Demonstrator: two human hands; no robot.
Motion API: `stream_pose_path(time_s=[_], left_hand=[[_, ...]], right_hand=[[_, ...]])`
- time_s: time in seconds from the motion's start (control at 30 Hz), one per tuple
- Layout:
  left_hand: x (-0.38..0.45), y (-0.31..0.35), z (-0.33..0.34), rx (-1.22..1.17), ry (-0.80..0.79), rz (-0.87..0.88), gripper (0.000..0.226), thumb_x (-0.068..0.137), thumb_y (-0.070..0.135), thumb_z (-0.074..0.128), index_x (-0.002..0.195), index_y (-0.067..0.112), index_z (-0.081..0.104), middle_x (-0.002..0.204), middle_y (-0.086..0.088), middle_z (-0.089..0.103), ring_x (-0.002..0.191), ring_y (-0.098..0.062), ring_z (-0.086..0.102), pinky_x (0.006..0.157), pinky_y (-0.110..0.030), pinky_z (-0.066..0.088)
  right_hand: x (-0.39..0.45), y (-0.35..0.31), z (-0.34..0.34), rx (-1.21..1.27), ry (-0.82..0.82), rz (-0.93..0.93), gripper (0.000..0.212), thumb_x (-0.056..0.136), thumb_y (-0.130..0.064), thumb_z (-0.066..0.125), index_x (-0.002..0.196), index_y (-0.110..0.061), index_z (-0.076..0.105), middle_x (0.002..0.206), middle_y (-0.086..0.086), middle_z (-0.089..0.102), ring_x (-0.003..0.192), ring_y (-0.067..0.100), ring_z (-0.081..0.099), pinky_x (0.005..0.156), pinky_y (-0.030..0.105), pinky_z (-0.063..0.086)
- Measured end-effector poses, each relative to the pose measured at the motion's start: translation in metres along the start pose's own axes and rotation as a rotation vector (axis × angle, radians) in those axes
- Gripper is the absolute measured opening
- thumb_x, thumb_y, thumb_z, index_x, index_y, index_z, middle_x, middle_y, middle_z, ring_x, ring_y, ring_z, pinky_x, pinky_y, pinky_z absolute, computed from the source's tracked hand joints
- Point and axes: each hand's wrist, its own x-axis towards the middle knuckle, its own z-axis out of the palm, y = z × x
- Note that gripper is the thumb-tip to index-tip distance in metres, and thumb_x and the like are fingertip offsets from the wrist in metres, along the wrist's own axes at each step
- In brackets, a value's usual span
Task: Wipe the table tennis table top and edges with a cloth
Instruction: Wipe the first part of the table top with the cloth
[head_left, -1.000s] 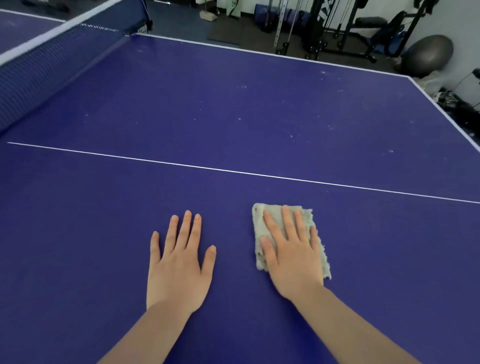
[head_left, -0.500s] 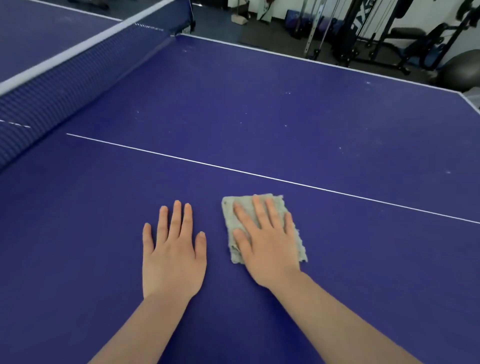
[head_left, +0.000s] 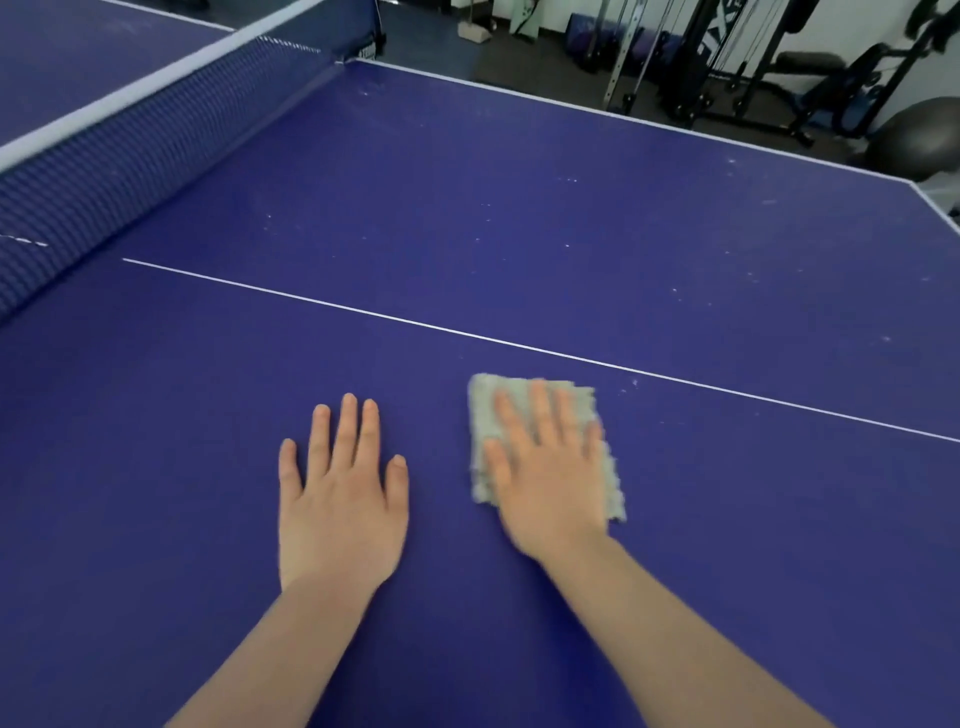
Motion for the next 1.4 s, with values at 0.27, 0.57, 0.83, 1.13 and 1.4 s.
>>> stream_pose_path(time_s=[0.27, 0.57, 0.83, 1.13, 1.4], left_hand=[[-0.02, 0.007, -0.007, 0.016, -0.051, 0.049, 0.068, 0.09, 0.047, -0.001, 0.153, 0.023, -0.003, 0.162, 0.006, -0.004, 0.15, -0.015, -0.007, 0.122, -0.04, 0.001], [-0.069, 0.152, 0.041, 0.024, -0.068, 0.242, 0.061, 0.097, 0.042, 0.011, 0.152, 0.018, 0.024, 0.158, 0.0, 0.022, 0.147, -0.018, 0.02, 0.117, -0.044, 0.018], [-0.072, 0.241, 0.061, 0.037, -0.051, 0.312, 0.065, 0.094, 0.044, -0.004, 0.153, 0.019, 0.009, 0.16, 0.002, 0.008, 0.15, -0.018, 0.007, 0.121, -0.044, 0.013], [-0.071, 0.304, 0.07, 0.023, -0.068, 0.294, 0.063, 0.09, 0.039, -0.013, 0.15, 0.021, -0.011, 0.158, 0.004, -0.013, 0.149, -0.015, -0.009, 0.122, -0.04, 0.002], [-0.087, 0.316, 0.063, -0.012, -0.087, 0.228, 0.059, 0.096, 0.039, 0.003, 0.151, 0.021, -0.006, 0.163, 0.002, -0.003, 0.15, -0.016, -0.005, 0.123, -0.04, 0.003]], right_hand=[[0.009, 0.126, -0.017, -0.019, -0.027, 0.225, 0.054, 0.104, -0.047, 0.008, 0.155, -0.042, -0.011, 0.166, -0.004, -0.015, 0.151, 0.021, -0.019, 0.122, 0.05, -0.003], [-0.03, 0.138, -0.018, 0.014, -0.053, -0.154, 0.064, 0.091, -0.058, -0.007, 0.154, -0.044, -0.01, 0.165, -0.007, -0.018, 0.149, 0.016, -0.026, 0.121, 0.048, -0.01], [-0.04, 0.293, -0.028, -0.019, -0.017, 0.333, 0.054, 0.102, -0.048, -0.001, 0.154, -0.042, -0.015, 0.165, -0.003, -0.019, 0.15, 0.021, -0.022, 0.122, 0.049, -0.006], [-0.011, 0.342, -0.034, -0.065, 0.005, 0.112, 0.054, 0.105, -0.046, 0.012, 0.155, -0.042, -0.008, 0.165, -0.004, -0.016, 0.151, 0.02, -0.019, 0.121, 0.051, -0.005], [-0.145, 0.43, -0.022, 0.055, 0.077, 0.638, 0.056, 0.099, -0.051, -0.002, 0.154, -0.044, -0.011, 0.166, -0.004, -0.012, 0.151, 0.019, -0.019, 0.122, 0.049, -0.004]])
